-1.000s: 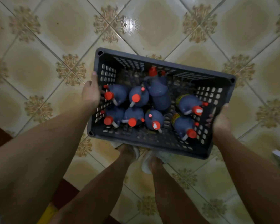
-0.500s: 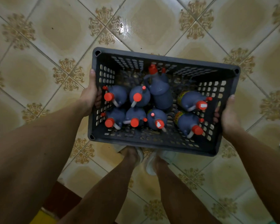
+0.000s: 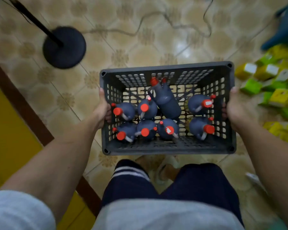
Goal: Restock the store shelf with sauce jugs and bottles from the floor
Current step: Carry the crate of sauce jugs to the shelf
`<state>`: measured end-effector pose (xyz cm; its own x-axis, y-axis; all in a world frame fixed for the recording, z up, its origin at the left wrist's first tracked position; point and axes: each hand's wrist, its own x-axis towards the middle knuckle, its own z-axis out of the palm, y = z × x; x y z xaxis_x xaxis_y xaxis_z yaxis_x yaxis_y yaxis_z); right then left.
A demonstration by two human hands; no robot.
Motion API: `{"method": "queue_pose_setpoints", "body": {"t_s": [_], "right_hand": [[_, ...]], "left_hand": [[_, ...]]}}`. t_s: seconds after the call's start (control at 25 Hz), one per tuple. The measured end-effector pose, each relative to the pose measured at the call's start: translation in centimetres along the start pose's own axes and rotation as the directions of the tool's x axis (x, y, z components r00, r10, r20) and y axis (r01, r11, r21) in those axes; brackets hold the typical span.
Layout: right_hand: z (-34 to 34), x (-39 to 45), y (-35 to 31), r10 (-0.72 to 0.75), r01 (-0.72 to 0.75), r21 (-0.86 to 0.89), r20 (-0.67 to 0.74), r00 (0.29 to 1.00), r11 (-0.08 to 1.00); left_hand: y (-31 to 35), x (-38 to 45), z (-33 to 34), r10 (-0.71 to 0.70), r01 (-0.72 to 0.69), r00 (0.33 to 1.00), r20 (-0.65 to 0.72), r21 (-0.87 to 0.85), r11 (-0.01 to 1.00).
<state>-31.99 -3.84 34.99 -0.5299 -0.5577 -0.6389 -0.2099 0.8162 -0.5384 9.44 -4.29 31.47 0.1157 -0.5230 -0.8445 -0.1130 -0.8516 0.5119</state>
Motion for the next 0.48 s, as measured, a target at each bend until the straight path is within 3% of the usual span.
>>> {"method": "queue_pose_setpoints", "body": {"t_s": [0.2,0.48], "right_hand": [[-6.3,-7.6,-16.0,-0.200,0.198,0.045,0.034,0.979,0.979],[-8.7,0.5,-29.9,-0.292,0.275,0.104,0.221,0.931,0.956]], "left_hand": [[12.1,-11.6,-4.3,0.086,-0.095,0.989,-0.120,-0.071,0.993],[27.4,-10.0,-4.0,0.143,-0.162,0.964,-0.224,-0.068,0.984]]}}
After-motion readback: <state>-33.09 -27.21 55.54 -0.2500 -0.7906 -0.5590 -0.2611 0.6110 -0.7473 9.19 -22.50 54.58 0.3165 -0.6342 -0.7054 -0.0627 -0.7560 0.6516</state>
